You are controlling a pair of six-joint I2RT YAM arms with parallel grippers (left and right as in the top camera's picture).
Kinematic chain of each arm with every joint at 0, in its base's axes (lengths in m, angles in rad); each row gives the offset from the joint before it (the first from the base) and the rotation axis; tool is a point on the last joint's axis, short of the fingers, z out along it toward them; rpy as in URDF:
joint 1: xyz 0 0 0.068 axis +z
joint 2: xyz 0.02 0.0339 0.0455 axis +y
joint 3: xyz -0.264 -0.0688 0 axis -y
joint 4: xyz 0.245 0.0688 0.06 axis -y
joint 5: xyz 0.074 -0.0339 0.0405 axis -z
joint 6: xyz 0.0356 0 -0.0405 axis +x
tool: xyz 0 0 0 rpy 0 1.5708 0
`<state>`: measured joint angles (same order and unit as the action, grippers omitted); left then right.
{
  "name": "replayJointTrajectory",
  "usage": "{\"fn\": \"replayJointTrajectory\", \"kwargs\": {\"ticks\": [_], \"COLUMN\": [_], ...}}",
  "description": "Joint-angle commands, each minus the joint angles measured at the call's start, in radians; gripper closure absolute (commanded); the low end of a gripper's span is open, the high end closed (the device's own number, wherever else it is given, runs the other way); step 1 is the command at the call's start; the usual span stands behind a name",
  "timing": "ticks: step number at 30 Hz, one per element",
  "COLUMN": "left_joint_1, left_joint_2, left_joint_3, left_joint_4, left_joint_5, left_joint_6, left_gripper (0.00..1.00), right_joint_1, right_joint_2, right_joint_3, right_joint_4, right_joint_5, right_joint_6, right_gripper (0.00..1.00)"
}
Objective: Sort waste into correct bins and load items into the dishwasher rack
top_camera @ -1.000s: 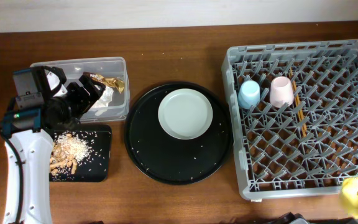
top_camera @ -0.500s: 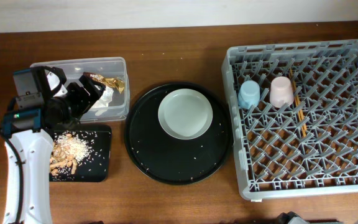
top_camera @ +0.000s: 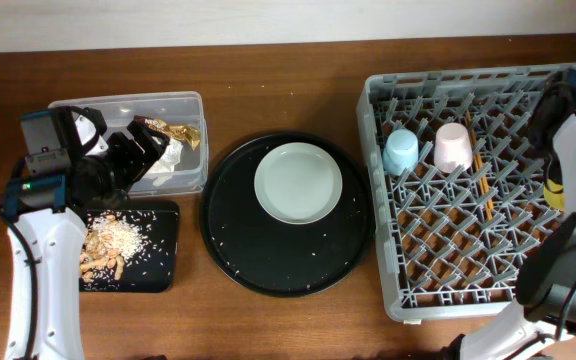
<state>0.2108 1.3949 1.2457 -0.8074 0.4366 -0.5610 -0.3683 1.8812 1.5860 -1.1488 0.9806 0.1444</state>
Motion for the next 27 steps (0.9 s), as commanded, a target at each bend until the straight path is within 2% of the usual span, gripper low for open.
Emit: {"fn": "replayJointTrajectory", "kwargs": {"ticks": [1, 3, 5, 8, 12, 20, 27], "left_joint_1": [0.002, 0.002, 0.002, 0.002, 0.002, 0.002, 0.002], "left_joint_2": [-0.010, -0.010, -0.010, -0.010, -0.010, -0.010, -0.010], "left_joint_3": [0.000, 0.000, 0.000, 0.001, 0.000, 0.000, 0.000], "left_joint_4": [0.002, 0.002, 0.002, 0.002, 0.002, 0.002, 0.002], "left_joint_5": [0.000, 0.000, 0.000, 0.000, 0.000, 0.000, 0.000], "left_joint_6": [0.002, 0.002, 0.002, 0.002, 0.002, 0.002, 0.002], "left_gripper": [0.01, 0.01, 0.01, 0.00, 0.01, 0.01, 0.01], "right_joint_1": [0.080, 0.137, 0.182, 0.164, 0.113, 0.091, 0.072], "right_joint_2": [0.012, 0.012, 0.012, 0.012, 0.012, 0.031, 0.059], "right_joint_3": [0.042, 0.042, 0.043, 0.043, 0.039, 0.028, -0.049], "right_joint_4": [0.012, 0.036, 0.134, 0.186, 0.176, 0.178, 0.232], "right_joint_5": [0.084, 0.241, 0.444, 0.446, 0.441, 0.281, 0.279], "right_joint_6": [-0.165, -0.273, -0.407, -0.566, -0.578, -0.577, -0.603], "right_gripper": [0.96, 0.96, 0.96, 0.96, 0.96, 0.96, 0.96]}}
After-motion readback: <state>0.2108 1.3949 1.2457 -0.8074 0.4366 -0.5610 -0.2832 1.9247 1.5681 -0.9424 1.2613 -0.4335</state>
